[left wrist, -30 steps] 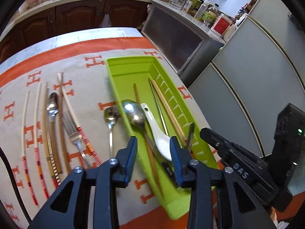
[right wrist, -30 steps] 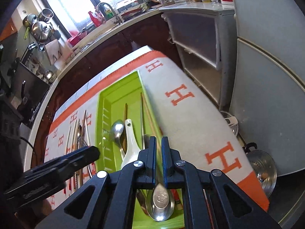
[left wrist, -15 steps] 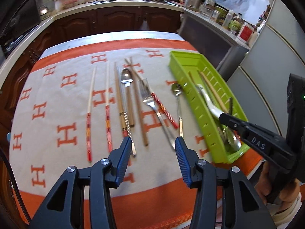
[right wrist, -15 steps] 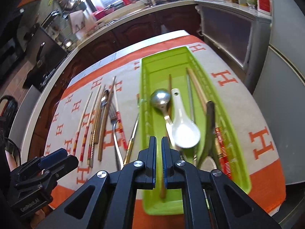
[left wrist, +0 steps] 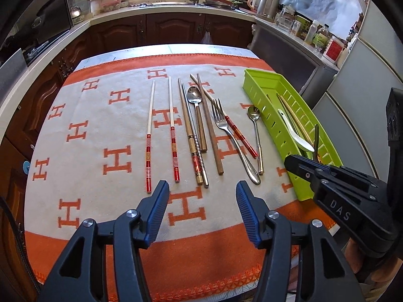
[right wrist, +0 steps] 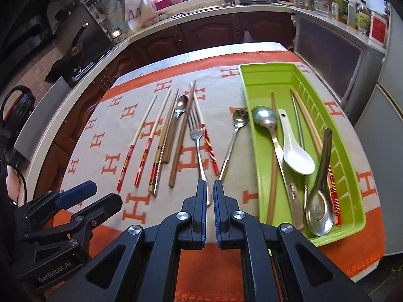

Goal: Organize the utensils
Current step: 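Move both open tools back over the remaining chopsticks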

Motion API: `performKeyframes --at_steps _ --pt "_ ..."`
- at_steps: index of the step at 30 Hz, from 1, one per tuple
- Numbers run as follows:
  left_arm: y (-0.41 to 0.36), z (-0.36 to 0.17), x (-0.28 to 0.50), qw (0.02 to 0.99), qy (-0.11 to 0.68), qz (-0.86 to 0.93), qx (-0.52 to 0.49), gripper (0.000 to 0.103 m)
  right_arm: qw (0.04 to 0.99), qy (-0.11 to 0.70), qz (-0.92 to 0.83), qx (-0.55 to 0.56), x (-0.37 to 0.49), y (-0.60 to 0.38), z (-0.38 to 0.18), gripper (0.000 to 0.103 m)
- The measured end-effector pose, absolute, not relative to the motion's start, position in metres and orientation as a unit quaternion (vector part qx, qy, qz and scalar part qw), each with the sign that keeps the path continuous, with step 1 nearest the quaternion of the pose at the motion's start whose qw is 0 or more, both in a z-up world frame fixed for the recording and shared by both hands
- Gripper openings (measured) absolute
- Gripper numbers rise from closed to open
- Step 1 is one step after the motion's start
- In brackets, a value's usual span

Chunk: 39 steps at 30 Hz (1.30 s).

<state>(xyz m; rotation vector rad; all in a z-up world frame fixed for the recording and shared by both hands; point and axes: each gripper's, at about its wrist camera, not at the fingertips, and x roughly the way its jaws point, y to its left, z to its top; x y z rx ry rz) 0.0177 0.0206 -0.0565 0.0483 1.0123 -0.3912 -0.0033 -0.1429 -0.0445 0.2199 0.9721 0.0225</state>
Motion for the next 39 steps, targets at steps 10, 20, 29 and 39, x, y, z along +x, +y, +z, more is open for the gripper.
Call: performKeyframes --at_steps 10,20,29,39 --pt "0.038 -0.050 0.012 0.863 0.471 -0.185 0.005 0.059 0.880 0.469 0.022 0.070 -0.006 -0.115 -0.033 0.006" --pt "0.049 -0.048 0.013 0.869 0.464 -0.174 -0.010 0.063 0.882 0.468 0.032 0.046 -0.004 -0.101 -0.025 0.006" --pt "0.052 -0.058 0.021 0.865 0.474 -0.166 -0.010 0.066 0.875 0.479 0.046 0.048 0.010 -0.096 -0.038 0.006" --pt "0.058 -0.067 0.040 0.865 0.479 -0.146 -0.019 0.071 0.863 0.499 0.063 0.052 0.036 -0.092 -0.063 0.006"
